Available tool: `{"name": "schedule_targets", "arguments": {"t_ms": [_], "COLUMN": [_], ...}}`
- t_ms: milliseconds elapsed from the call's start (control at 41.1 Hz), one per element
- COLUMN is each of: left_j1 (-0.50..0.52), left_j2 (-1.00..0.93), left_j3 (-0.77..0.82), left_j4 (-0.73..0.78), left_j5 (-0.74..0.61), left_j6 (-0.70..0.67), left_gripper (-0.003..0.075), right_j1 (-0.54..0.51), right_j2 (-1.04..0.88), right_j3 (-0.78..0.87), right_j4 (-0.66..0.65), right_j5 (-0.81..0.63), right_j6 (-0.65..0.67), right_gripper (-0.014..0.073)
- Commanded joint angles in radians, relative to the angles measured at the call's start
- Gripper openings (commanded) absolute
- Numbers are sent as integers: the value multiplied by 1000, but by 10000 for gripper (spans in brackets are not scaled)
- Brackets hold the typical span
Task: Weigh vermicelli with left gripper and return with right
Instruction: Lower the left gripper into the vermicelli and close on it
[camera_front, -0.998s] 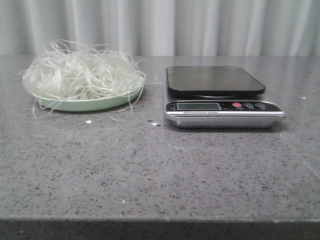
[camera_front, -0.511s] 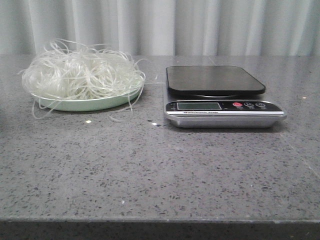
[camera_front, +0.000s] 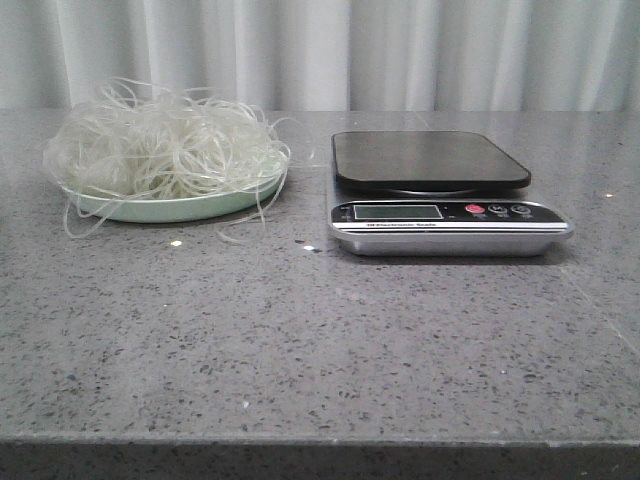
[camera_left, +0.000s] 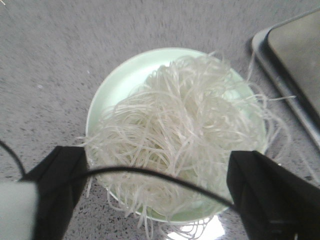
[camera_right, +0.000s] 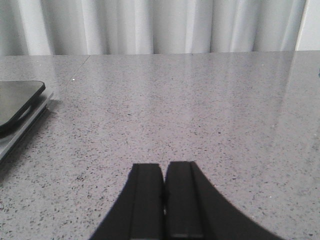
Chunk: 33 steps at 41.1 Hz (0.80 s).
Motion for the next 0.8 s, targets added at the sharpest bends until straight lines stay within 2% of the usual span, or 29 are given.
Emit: {"name": "schedule_targets", "arguments": {"t_ms": [0, 292, 560, 657, 779], "left_j1": [-4, -4, -4, -4, -4], "left_j2": [50, 204, 267, 267, 267], "left_j3": [-58, -59, -60, -60, -60], "left_j4": [-12, -14, -21, -21, -21], "left_j5": [-23, -21, -9, -5, 4], "left_j6": [6, 6, 6, 6, 6], "left_gripper": [622, 622, 613, 549, 384], "right_j1": [-1, -1, -1, -1, -1], "right_j2": [-16, -16, -16, -16, -16], "right_j3": [-8, -8, -8, -8, -8], "right_j4": [-7, -7, -7, -7, -7], "right_j5": [-80, -80, -80, -80, -80], "right_j6": [-4, -4, -4, -4, -4], "right_gripper": [152, 152, 152, 152, 152]}}
